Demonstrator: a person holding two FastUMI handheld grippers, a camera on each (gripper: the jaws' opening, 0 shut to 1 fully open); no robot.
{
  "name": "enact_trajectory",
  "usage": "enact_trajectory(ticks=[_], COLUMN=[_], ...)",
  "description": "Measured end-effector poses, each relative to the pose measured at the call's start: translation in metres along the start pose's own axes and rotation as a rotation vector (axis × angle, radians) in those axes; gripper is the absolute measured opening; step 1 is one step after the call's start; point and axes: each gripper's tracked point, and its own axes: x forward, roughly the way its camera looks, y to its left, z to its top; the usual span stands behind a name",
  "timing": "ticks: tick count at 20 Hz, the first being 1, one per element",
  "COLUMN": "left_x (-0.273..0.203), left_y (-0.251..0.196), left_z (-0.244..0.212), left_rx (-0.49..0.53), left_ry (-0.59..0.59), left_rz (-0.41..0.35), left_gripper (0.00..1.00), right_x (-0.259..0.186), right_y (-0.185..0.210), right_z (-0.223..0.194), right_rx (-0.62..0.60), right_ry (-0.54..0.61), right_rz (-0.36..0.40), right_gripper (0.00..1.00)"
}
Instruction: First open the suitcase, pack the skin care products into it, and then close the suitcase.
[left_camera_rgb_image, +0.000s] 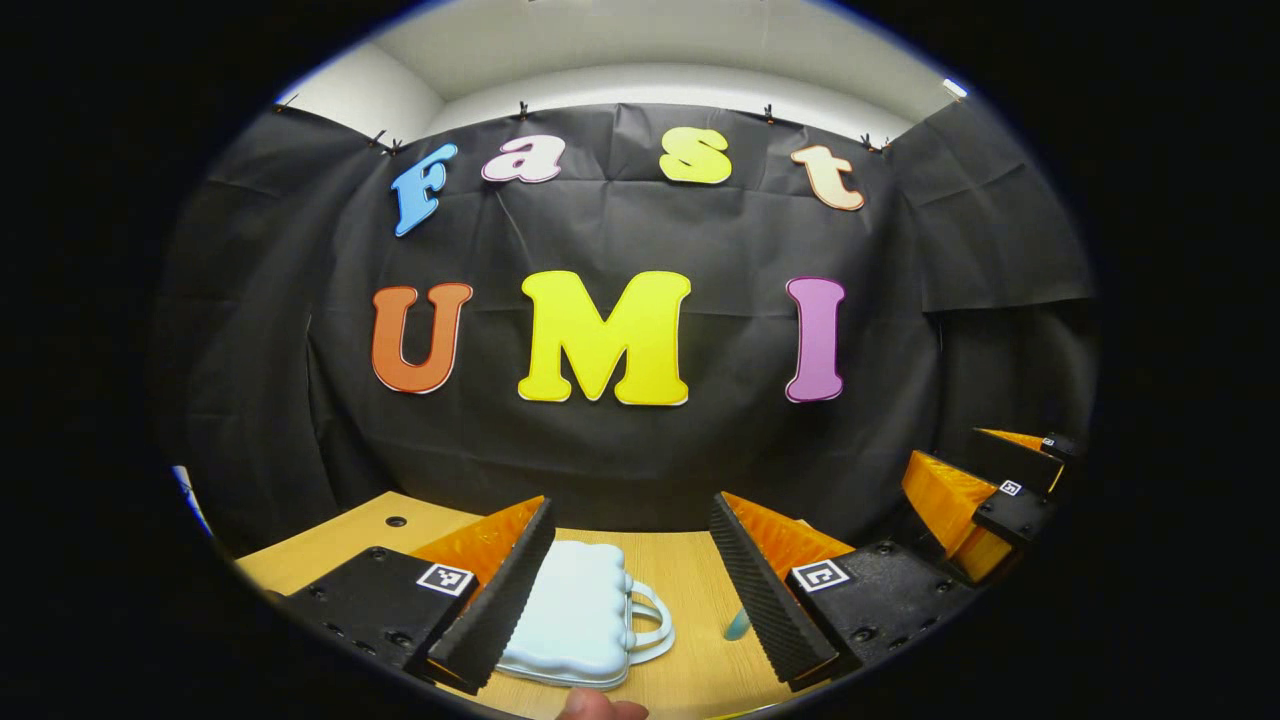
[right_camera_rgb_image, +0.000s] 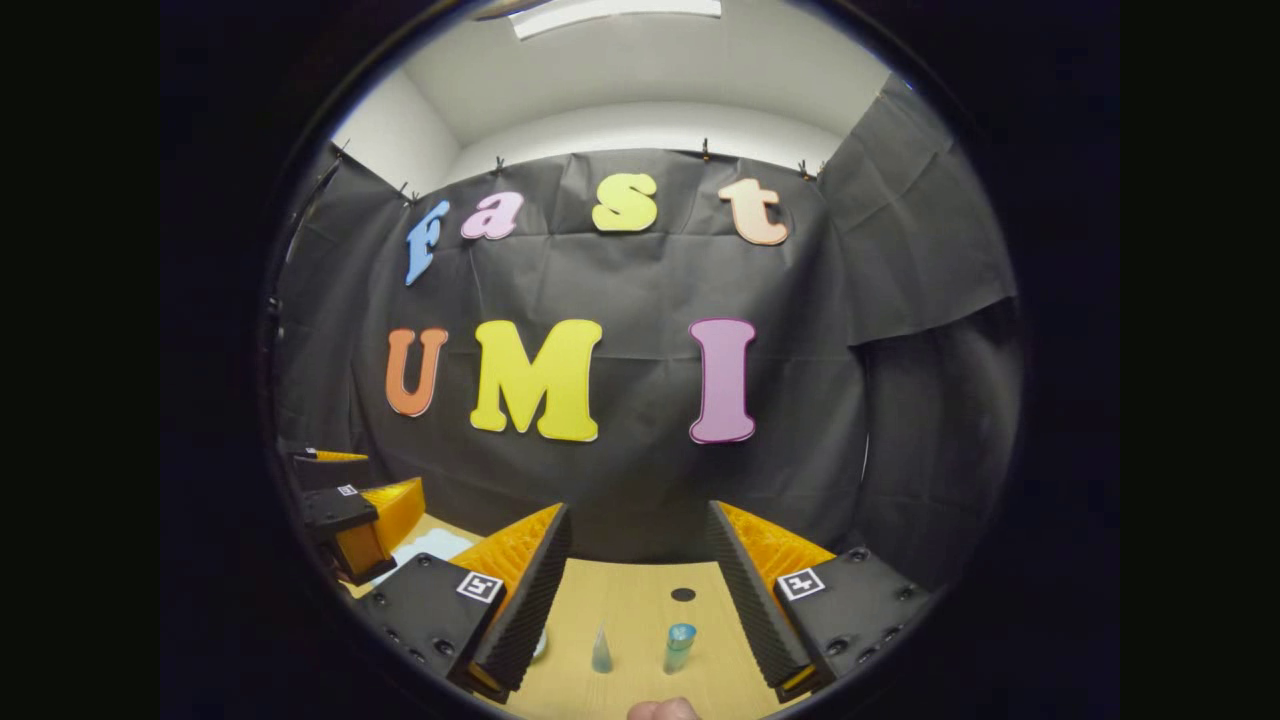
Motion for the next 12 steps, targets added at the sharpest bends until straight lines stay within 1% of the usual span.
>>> enact_trajectory(ticks=[4, 6, 10, 12], left_x=[0.003, 0.003, 0.007, 0.010], left_y=[-0.004, -0.009, -0.022, -0.034], left_z=[-0.004, -0.009, -0.025, -0.041], left_rx=[0.004, 0.022, 0.082, 0.128], left_ry=[0.006, 0.016, 0.046, 0.079], left_rz=[0.000, -0.006, -0.057, -0.110], left_gripper=[0.99, 0.99, 0.99, 0.99], right_x=[0.002, 0.002, 0.001, 0.000], right_y=[-0.006, -0.012, -0.032, -0.044], right_z=[-0.004, -0.007, -0.018, -0.026], right_rx=[0.003, -0.018, -0.023, -0.028], right_ry=[0.015, 0.020, 0.040, 0.058], right_rz=[-0.005, -0.013, -0.038, -0.057], right_gripper=[0.80, 0.81, 0.81, 0.81])
